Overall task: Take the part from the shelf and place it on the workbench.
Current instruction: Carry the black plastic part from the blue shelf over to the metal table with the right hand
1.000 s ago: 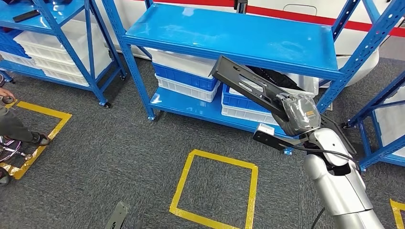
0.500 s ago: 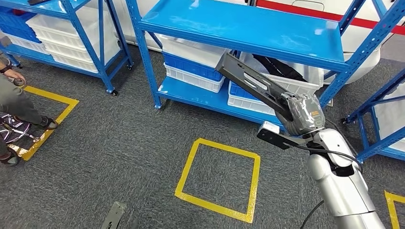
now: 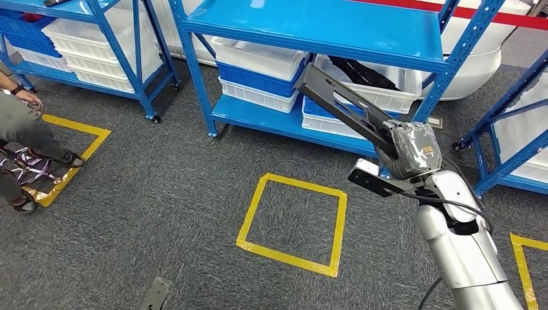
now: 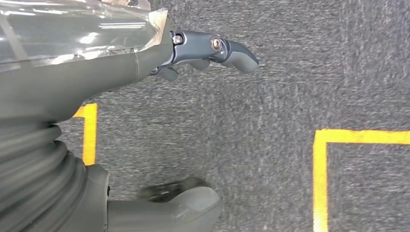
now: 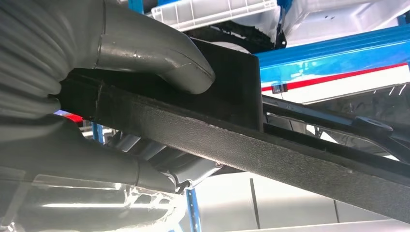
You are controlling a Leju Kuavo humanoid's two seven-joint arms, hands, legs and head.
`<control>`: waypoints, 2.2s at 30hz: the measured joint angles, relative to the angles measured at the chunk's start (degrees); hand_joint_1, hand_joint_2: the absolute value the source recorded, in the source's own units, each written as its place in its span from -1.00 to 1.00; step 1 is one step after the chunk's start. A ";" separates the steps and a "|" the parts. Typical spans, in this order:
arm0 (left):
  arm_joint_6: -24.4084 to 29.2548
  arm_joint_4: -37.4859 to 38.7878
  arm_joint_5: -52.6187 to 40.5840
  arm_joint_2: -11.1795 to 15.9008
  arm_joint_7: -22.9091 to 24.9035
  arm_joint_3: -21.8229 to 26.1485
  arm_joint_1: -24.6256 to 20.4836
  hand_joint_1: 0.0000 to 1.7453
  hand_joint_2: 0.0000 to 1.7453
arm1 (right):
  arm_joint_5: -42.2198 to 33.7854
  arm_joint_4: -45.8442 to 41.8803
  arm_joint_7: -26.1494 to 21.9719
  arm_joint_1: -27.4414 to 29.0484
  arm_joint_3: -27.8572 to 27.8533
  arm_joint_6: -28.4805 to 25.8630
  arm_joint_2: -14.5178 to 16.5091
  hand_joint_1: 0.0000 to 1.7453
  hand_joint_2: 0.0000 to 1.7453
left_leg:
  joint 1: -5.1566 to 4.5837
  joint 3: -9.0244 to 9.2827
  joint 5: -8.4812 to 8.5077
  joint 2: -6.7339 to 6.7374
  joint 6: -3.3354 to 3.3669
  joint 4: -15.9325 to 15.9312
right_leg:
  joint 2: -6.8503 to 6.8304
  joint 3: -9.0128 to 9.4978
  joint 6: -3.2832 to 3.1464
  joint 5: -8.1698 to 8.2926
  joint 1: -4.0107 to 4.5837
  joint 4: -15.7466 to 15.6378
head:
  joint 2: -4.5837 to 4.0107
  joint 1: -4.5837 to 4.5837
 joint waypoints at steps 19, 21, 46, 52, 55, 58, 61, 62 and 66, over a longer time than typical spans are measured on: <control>-1.29 -0.01 -1.97 -0.34 -0.40 0.14 -0.31 -1.00 1.00 | 1.99 -0.40 0.52 1.86 -0.85 1.64 -0.95 0.90 1.00 | -0.01 10.38 5.71 -0.17 2.77 -14.73 | 0.16 -6.26 4.25 -2.44 -0.07 10.61 | 0.00 0.75; -1.29 -0.01 -1.99 -0.38 -0.36 0.14 -0.36 -1.00 1.00 | 2.02 -0.46 0.52 1.73 -0.84 1.65 -0.99 0.90 1.00 | -0.24 9.94 6.01 -0.35 2.31 -14.46 | 0.48 -1.62 4.25 -0.66 0.05 2.92 | 0.00 0.73; -0.46 -0.01 -2.14 -0.51 1.03 1.64 0.03 -1.00 1.00 | 4.02 -0.58 -0.81 1.00 1.35 1.19 -1.15 0.90 1.00 | -0.33 9.32 6.46 -1.09 3.35 -14.45 | -0.26 -9.61 1.41 -6.17 0.34 17.15 | 0.00 0.69; -0.09 -0.01 -1.93 -0.71 0.69 2.39 0.20 -1.00 1.00 | 4.36 -0.18 -0.91 0.29 2.62 0.81 -0.93 0.90 1.00 | -0.40 7.90 7.53 -5.23 2.19 -13.75 | 3.23 -1.29 2.98 -1.49 -0.20 2.89 | 0.00 0.66; 0.02 0.02 -1.88 -0.70 0.52 2.81 0.90 -1.00 1.00 | 4.51 -0.05 -1.07 0.28 3.23 0.33 -0.68 0.90 1.00 | -0.30 6.97 8.17 -6.72 1.11 -13.63 | 2.71 -0.88 2.30 -1.09 -0.17 1.82 | 0.00 0.60; 0.08 0.08 -1.90 -0.58 0.42 3.02 1.56 -1.00 1.00 | 4.80 -0.02 -1.06 0.22 3.72 0.01 -0.25 0.90 1.00 | -0.32 5.14 5.52 -3.29 0.22 -9.91 | 0.86 -0.89 1.26 -0.57 -0.64 1.67 | 0.00 0.32; 0.10 0.08 -1.91 -0.62 0.38 3.18 1.66 -1.00 1.00 | 4.87 0.00 -0.91 0.26 4.09 -0.13 -0.15 0.90 1.00 | -0.03 0.30 -0.11 -0.22 -0.45 1.35 | -1.22 -1.20 0.86 -0.47 -0.19 1.69 | 0.00 0.08; 0.10 0.08 -1.93 -0.64 0.28 3.23 1.75 -1.00 1.00 | 4.94 0.02 -0.83 0.32 4.22 -0.13 -0.12 0.90 1.00 | 0.09 -0.45 -0.65 -0.03 -0.55 3.39 | -1.93 -1.28 0.86 -0.47 -0.14 1.70 | 0.00 0.07; -0.04 0.07 -2.40 -0.46 -0.39 3.31 1.88 -1.00 1.00 | 5.76 0.04 -0.17 0.58 4.74 -0.15 0.01 0.90 1.00 | -0.03 6.61 4.40 2.38 -0.11 -8.09 | -4.43 -1.29 0.95 -0.52 0.13 1.75 | 0.00 0.03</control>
